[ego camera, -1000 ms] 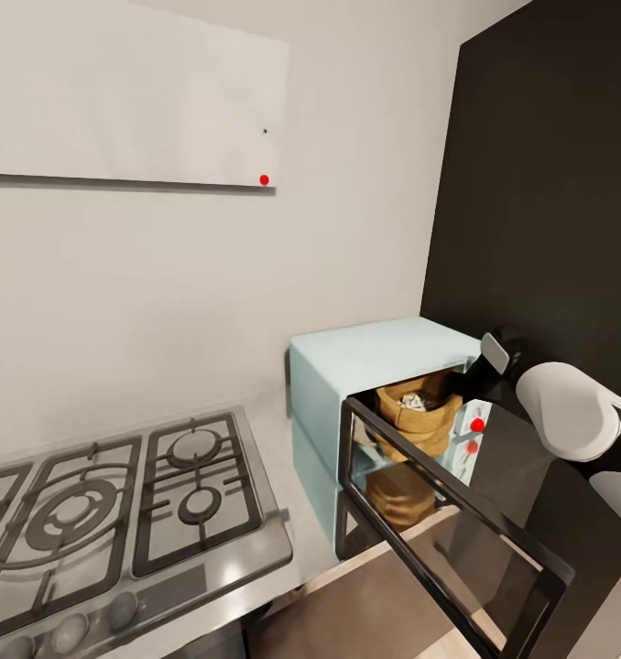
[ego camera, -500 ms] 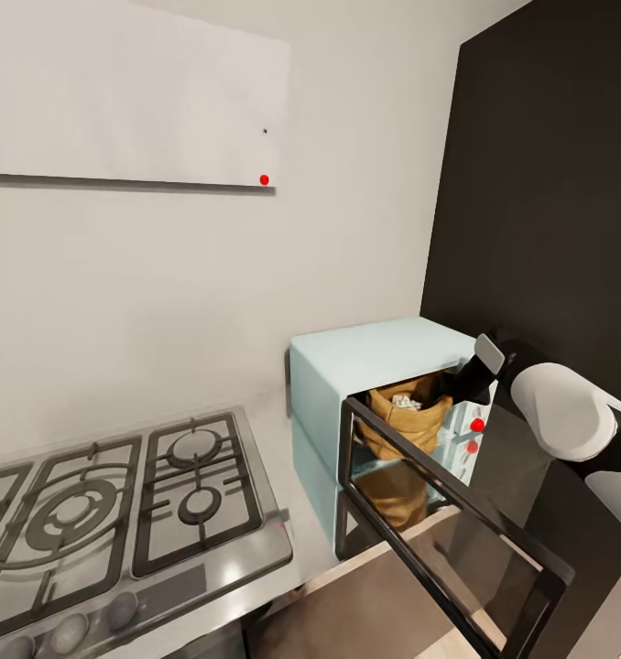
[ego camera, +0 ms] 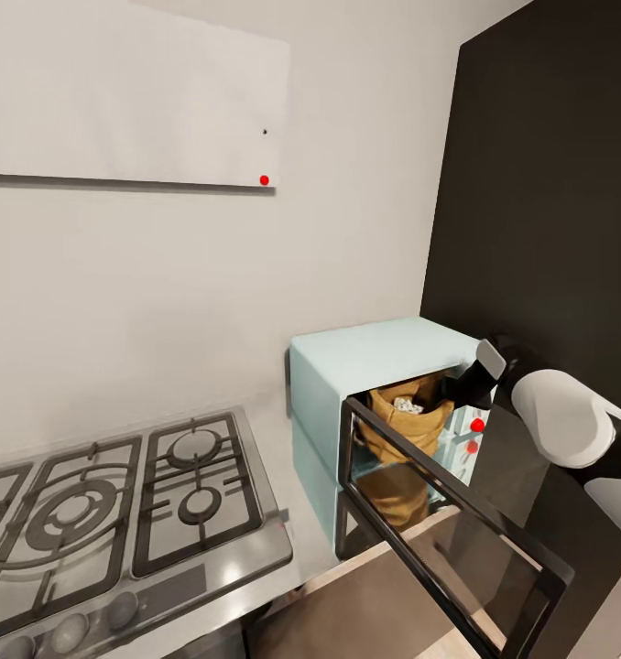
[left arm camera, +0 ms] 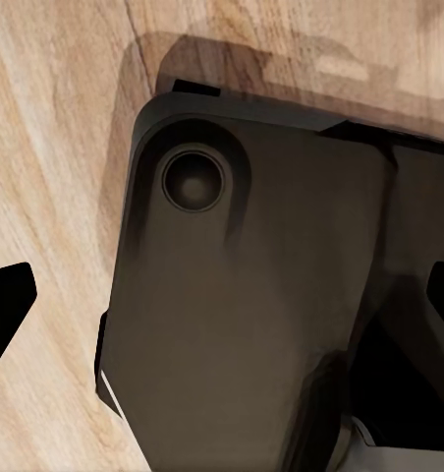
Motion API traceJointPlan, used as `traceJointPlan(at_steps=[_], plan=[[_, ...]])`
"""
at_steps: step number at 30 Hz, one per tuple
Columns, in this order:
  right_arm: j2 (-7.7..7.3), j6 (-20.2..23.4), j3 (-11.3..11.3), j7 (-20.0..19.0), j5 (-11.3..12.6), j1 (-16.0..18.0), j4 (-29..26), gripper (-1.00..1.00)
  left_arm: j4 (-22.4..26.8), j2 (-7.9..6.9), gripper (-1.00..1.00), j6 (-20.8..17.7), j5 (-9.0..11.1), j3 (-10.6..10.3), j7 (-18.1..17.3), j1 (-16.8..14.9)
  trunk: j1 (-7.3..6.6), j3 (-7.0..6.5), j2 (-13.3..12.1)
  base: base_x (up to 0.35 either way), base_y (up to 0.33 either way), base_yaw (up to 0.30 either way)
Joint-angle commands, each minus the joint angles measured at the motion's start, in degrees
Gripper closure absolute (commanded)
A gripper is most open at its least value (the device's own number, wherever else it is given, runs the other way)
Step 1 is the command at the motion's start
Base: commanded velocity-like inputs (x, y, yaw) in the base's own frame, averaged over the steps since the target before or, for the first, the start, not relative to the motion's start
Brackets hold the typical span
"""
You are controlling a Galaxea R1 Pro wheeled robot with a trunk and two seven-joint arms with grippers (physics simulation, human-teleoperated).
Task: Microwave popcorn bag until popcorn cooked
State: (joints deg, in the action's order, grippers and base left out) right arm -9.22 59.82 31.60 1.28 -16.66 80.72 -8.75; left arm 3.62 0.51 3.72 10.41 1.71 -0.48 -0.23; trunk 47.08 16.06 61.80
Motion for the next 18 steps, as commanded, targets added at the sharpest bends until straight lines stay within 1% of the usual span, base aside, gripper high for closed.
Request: traceJointPlan(at_steps=[1,4,5,12,18], plan=[[0.04,0.2,0.1,0.1,-1.2,0.0,1.2,1.0,0.0,0.01,-1.0,0.2,0.3,0.2,-0.1,0.0,0.01,0.09,0.0,0.0,0.0,0.0],[0.07,0.2,0.1,-0.1,-1.1,0.0,1.3,1.0,0.0,0.01,-1.0,0.2,0.3,0.2,-0.1,0.0,0.01,0.09,0.0,0.0,0.0,0.0],[0.07,0.2,0.1,-0.1,-1.1,0.0,1.3,-1.0,0.0,0.01,-1.0,0.2,0.3,0.2,-0.1,0.0,0.01,0.09,0.0,0.0,0.0,0.0],[0.02,0.2,0.1,-0.5,-1.1,0.0,1.2,-1.0,0.0,0.01,-1.0,0.2,0.3,0.2,-0.1,0.0,0.01,0.09,0.0,0.0,0.0,0.0],[-0.35,0.2,0.4,-1.1,-0.7,0.0,0.7,-1.0,0.0,0.01,-1.0,0.2,0.3,0.2,-0.1,0.0,0.01,0.09,0.0,0.0,0.0,0.0]])
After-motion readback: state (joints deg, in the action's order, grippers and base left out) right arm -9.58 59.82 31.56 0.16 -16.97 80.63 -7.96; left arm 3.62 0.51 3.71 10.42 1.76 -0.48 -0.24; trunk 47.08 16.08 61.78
